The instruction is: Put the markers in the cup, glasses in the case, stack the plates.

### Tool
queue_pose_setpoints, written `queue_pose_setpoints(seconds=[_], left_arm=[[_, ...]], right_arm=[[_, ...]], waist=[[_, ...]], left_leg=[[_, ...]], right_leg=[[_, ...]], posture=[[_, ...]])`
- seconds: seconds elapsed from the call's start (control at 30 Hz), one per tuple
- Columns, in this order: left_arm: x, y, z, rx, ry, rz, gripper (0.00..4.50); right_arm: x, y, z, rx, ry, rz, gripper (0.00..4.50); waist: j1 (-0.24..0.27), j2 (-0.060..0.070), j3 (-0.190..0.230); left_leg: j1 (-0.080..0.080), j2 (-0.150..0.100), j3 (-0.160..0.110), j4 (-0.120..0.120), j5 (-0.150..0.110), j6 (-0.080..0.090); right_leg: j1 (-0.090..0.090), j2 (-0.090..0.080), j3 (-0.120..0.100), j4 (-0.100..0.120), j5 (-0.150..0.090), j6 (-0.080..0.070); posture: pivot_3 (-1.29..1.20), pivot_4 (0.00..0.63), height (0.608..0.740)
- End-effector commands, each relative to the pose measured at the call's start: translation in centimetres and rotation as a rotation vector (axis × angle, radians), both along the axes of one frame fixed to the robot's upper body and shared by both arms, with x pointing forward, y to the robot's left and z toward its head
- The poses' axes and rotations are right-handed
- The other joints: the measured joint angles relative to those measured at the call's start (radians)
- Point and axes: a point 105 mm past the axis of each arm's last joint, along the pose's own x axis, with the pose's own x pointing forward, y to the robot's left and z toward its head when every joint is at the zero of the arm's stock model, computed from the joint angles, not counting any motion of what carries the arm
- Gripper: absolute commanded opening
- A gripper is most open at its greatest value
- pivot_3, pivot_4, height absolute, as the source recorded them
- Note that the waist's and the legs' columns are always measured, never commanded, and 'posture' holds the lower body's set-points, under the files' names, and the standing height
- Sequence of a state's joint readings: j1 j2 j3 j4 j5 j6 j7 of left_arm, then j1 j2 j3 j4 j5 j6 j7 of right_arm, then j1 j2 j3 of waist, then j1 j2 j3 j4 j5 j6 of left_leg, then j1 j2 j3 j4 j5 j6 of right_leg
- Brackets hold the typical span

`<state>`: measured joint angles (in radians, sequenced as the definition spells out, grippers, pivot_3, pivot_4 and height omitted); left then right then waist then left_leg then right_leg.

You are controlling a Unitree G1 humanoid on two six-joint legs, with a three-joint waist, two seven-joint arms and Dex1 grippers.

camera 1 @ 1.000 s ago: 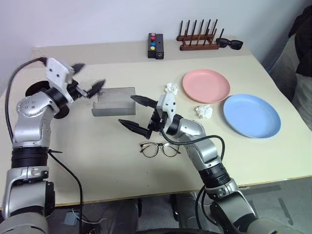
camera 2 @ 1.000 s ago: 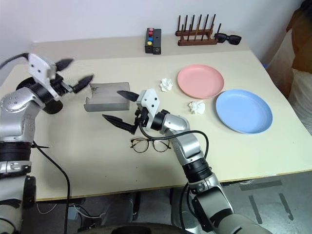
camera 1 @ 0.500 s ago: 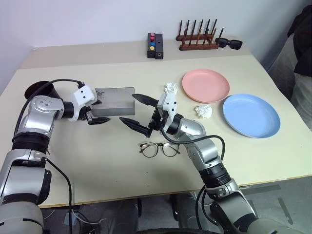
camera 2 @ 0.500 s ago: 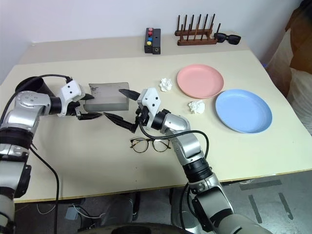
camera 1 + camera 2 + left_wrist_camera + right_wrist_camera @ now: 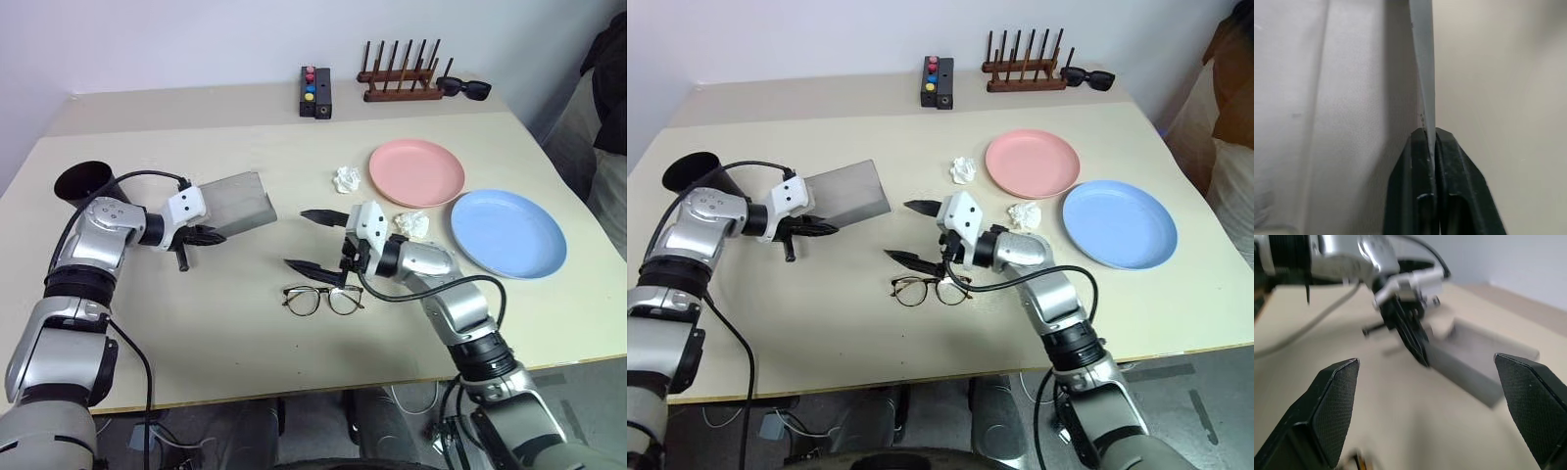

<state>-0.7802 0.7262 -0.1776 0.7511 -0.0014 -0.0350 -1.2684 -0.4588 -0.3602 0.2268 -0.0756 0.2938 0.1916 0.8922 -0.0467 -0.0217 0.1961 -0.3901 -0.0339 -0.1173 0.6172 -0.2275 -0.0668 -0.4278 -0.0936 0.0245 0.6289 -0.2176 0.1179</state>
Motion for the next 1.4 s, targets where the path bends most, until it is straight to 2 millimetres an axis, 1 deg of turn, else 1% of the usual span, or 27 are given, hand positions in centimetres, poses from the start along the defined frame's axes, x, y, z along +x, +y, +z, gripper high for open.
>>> queue_pose_setpoints(seconds=[0.03,0.07,0.2,0.33,0.5,0.6,0.7,0.73,0.77,0.83,0.97,1.07,1.13,1.17,1.2,1.27,1.3,1.4], left_arm=[[-0.7,-1.9,1.2,-0.049,-0.034,-0.096,0.02],[-1.1,-2.5,1.3,-0.056,-0.032,-0.125,0.02],[-2.8,-6.2,1.2,-0.055,-0.031,-0.280,0.02],[-3.4,-8.3,1.1,-0.033,-0.041,-0.340,0.02],[-3.2,-9.6,0.9,-0.042,-0.026,-0.331,0.02],[-3.1,-9.7,0.5,-0.035,-0.005,-0.319,0.02],[-3.2,-9.8,0.4,-0.041,-0.011,-0.315,1.04],[-3.2,-9.8,0.4,-0.044,-0.016,-0.315,1.45],[-3.2,-9.8,0.5,-0.051,-0.021,-0.314,2.01],[-3.1,-9.8,1.3,-0.098,-0.027,-0.304,2.01],[-2.9,-9.6,3.8,-0.195,-0.067,-0.281,2.01],[-3.3,-10.2,5.6,-0.268,-0.085,-0.297,2.01],[-4.6,-11.6,6.5,-0.301,-0.072,-0.370,2.54],[-5.3,-12.4,6.4,-0.288,-0.071,-0.413,2.84],[-5.8,-13.2,6.1,-0.269,-0.071,-0.446,3.33],[-6.7,-14.5,4.7,-0.208,-0.061,-0.508,4.30],[-6.9,-14.7,4.3,-0.189,-0.056,-0.524,4.47],[-7.5,-15.7,2.1,-0.100,-0.022,-0.597,4.47]], right_arm=[[-0.4,-1.5,1.5,-0.014,-0.059,-0.018,4.50],[-0.4,-2.1,1.4,-0.031,-0.056,-0.025,4.50],[-1.1,-4.1,0.6,-0.119,-0.028,-0.041,4.50],[-1.8,-4.8,-0.3,-0.167,0.002,-0.037,4.50],[-2.1,-5.0,-0.6,-0.173,0.013,-0.053,4.50],[-2.1,-5.2,-0.7,-0.174,0.007,-0.070,4.50],[-2.0,-5.5,-0.7,-0.179,0.007,-0.088,4.50],[-2.0,-5.6,-0.7,-0.180,0.007,-0.092,4.50],[-2.0,-5.7,-0.8,-0.182,0.008,-0.096,4.50],[-2.0,-6.4,-0.8,-0.193,0.009,-0.114,4.50],[-2.0,-7.8,-0.6,-0.216,0.008,-0.160,4.50],[-2.2,-8.5,-0.7,-0.229,0.012,-0.181,4.50],[-2.4,-8.9,-0.8,-0.233,0.020,-0.199,4.50],[-2.6,-9.1,-0.9,-0.234,0.025,-0.207,4.50],[-2.7,-9.2,-1.0,-0.235,0.029,-0.213,4.50],[-3.0,-9.3,-1.1,-0.233,0.037,-0.222,4.50],[-3.1,-9.3,-1.1,-0.232,0.040,-0.224,4.50],[-3.4,-9.4,-1.4,-0.228,0.050,-0.247,4.50]], waist=[[0.003,0.000,0.000],[0.004,0.000,0.000],[0.010,0.000,0.000],[0.005,-0.001,0.000],[0.003,-0.001,0.000],[0.005,-0.001,0.000],[0.006,-0.001,0.000],[0.006,-0.001,0.000],[0.006,-0.001,0.000],[0.007,-0.001,0.000],[0.008,-0.001,0.000],[0.008,-0.001,0.000],[0.008,-0.001,0.000],[0.008,-0.001,0.000],[0.010,-0.001,0.000],[0.011,-0.001,0.000],[0.011,-0.001,0.000],[0.011,-0.001,0.000]], left_leg=[[0.000,0.000,0.000,0.000,0.000,0.000],[0.000,0.000,0.000,0.000,0.000,0.000],[-0.001,0.000,0.000,0.001,0.000,0.000],[-0.001,-0.001,0.000,0.003,0.000,0.000],[-0.001,0.000,0.000,0.003,0.000,0.000],[-0.001,0.000,0.000,0.003,0.000,0.000],[-0.001,0.000,0.000,0.004,0.000,0.000],[-0.001,0.000,0.000,0.004,0.000,0.000],[-0.001,0.000,0.000,0.004,0.000,0.000],[-0.001,0.000,0.000,0.004,0.000,0.000],[-0.002,0.000,0.000,0.004,0.000,0.000],[-0.002,0.000,0.000,0.005,0.000,0.001],[-0.002,0.000,0.000,0.005,0.000,0.001],[-0.002,0.000,0.000,0.005,0.000,0.001],[-0.002,0.000,0.000,0.005,0.000,0.001],[-0.002,-0.001,0.000,0.005,0.000,0.001],[-0.001,-0.001,0.000,0.006,0.000,0.001],[-0.001,-0.001,0.000,0.006,-0.001,0.001]], right_leg=[[0.000,0.000,0.000,0.000,0.000,0.000],[0.000,0.000,0.000,0.000,0.000,0.000],[0.000,-0.001,0.000,-0.001,0.000,0.000],[0.000,-0.001,0.000,0.000,0.000,0.000],[0.000,-0.001,0.000,0.000,0.000,0.000],[0.000,-0.001,0.000,0.000,0.000,0.000],[0.001,-0.001,0.000,0.000,0.000,0.001],[0.001,-0.001,0.000,0.000,0.000,0.001],[0.001,-0.001,0.000,0.000,0.000,0.000],[0.001,-0.001,0.000,0.000,0.000,0.000],[0.001,-0.001,0.000,0.000,0.000,0.001],[0.001,-0.001,0.000,0.000,0.000,0.001],[0.001,-0.001,0.000,0.000,0.000,0.001],[0.001,-0.001,0.000,0.000,0.000,0.001],[0.001,-0.001,0.000,0.000,-0.001,0.001],[0.002,-0.001,0.000,0.000,-0.001,0.001],[0.002,-0.001,0.000,0.000,-0.001,0.001],[0.003,-0.001,0.000,-0.001,-0.001,0.001]], posture=[[0.00,0.150,0.739],[0.00,0.150,0.739],[0.00,0.150,0.739],[0.00,0.150,0.739],[0.00,0.150,0.739],[0.00,0.150,0.739],[0.00,0.150,0.739],[0.00,0.150,0.739],[0.00,0.150,0.739],[0.00,0.150,0.739],[0.00,0.150,0.739],[0.00,0.150,0.739],[0.00,0.150,0.739],[0.00,0.150,0.739],[0.00,0.150,0.739],[0.00,0.150,0.739],[0.00,0.150,0.739],[0.00,0.150,0.739]])
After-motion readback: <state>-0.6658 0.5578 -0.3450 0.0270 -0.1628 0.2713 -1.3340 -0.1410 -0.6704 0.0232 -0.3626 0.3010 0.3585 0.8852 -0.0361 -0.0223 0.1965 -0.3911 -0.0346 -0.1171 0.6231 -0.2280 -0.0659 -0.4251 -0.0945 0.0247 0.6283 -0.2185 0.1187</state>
